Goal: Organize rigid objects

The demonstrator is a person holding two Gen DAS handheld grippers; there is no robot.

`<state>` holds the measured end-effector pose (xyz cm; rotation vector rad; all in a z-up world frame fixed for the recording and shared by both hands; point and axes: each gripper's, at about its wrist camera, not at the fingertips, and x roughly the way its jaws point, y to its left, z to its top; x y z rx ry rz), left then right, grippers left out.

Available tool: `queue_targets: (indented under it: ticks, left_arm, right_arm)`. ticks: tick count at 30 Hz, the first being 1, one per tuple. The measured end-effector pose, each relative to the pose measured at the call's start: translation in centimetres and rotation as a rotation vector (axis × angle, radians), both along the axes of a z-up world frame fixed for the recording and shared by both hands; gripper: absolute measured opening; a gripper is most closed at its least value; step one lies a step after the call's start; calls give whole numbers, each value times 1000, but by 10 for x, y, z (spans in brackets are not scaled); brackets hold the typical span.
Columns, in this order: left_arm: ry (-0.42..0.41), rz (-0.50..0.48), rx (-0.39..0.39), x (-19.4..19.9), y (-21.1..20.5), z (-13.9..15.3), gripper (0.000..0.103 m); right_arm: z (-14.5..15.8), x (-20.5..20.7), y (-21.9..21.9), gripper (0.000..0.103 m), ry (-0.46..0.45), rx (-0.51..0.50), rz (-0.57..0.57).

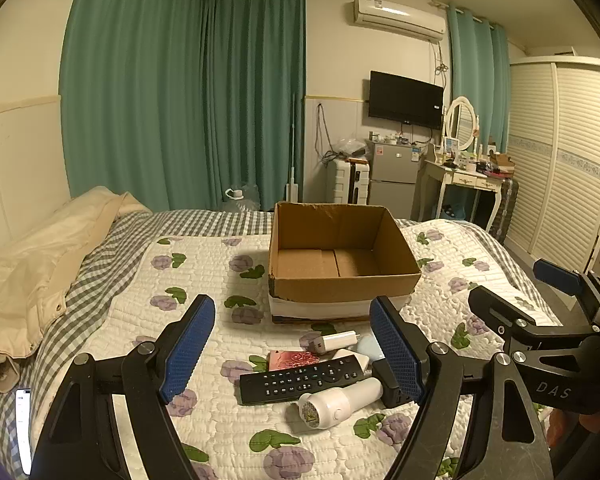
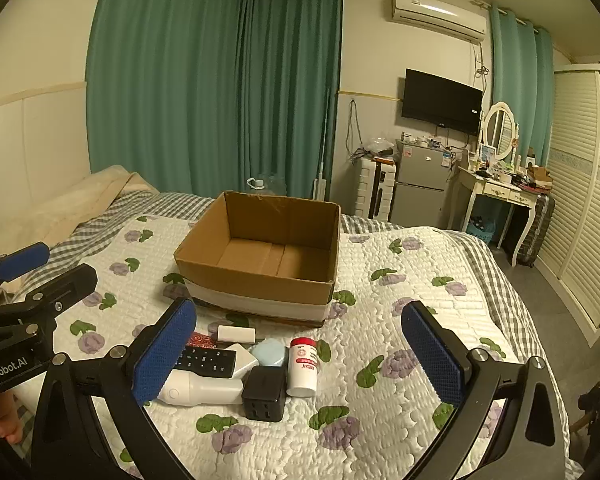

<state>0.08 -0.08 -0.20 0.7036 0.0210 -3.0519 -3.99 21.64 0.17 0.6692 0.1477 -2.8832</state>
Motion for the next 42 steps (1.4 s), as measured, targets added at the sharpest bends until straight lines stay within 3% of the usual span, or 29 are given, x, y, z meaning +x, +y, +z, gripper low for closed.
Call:
queue_targets:
  ticks: [33, 42]
  left_arm:
    - [-14, 3, -4, 1, -2, -5, 83]
    - [-21, -13, 13, 4, -4, 1, 82]
  right_arm:
    - [-3, 0, -3, 103, -21, 0, 19]
    - [-2, 4, -8, 103, -20, 18, 73]
